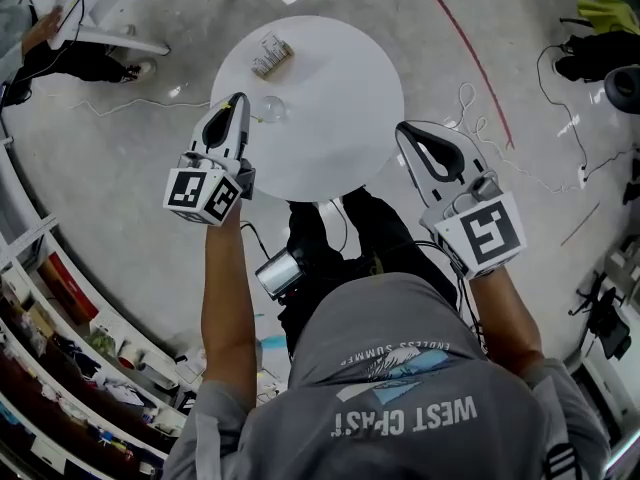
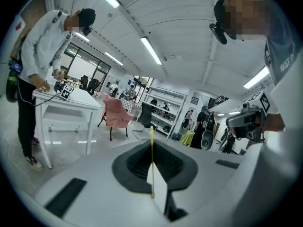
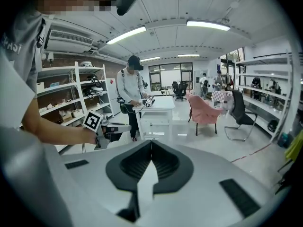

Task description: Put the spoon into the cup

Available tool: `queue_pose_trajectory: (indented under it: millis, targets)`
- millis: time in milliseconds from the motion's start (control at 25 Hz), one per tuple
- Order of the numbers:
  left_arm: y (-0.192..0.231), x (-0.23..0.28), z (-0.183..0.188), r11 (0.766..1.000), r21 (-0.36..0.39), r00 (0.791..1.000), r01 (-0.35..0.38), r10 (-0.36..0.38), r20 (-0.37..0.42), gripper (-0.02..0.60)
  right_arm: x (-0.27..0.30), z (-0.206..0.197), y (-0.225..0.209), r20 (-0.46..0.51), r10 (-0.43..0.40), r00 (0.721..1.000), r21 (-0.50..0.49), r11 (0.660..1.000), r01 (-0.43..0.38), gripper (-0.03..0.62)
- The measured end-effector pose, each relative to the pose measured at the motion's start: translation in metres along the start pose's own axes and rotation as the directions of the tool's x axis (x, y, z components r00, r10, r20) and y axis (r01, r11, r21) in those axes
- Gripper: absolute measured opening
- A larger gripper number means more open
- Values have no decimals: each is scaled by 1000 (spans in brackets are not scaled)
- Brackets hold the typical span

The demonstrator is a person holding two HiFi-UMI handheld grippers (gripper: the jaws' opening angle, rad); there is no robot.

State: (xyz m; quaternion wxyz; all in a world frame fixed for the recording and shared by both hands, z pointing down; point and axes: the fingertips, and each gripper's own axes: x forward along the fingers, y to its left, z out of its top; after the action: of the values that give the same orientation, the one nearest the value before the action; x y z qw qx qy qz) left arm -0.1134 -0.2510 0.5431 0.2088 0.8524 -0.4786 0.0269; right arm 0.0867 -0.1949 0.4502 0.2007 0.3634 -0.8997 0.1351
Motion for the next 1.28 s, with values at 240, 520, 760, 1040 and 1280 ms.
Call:
queue_pose_trajectory:
  millis: [240, 520, 760, 1040, 1280]
  targets:
    - [3, 11, -13, 1000, -20, 1000, -11, 11, 1, 0, -4, -19, -5, -80, 0, 997, 11, 1000, 0, 3]
    - [9, 19, -27, 999, -27, 1000, -16, 16, -14, 0, -2, -23, -9, -105, -12, 994, 25, 1000, 15, 3]
    - [15, 24, -44, 999, -39, 999, -31, 30, -39, 0, -1, -26, -10, -104, -2, 995, 29, 1000, 5, 3]
    - [21, 28, -55, 998, -52, 997, -45, 41, -66, 0, 1, -25, -11, -98, 5, 995, 25, 1000, -3, 3]
    - [17, 27, -61, 998, -53, 995, -38, 33, -96, 0, -1, -22, -12, -90, 2, 996, 23, 1000, 0, 3]
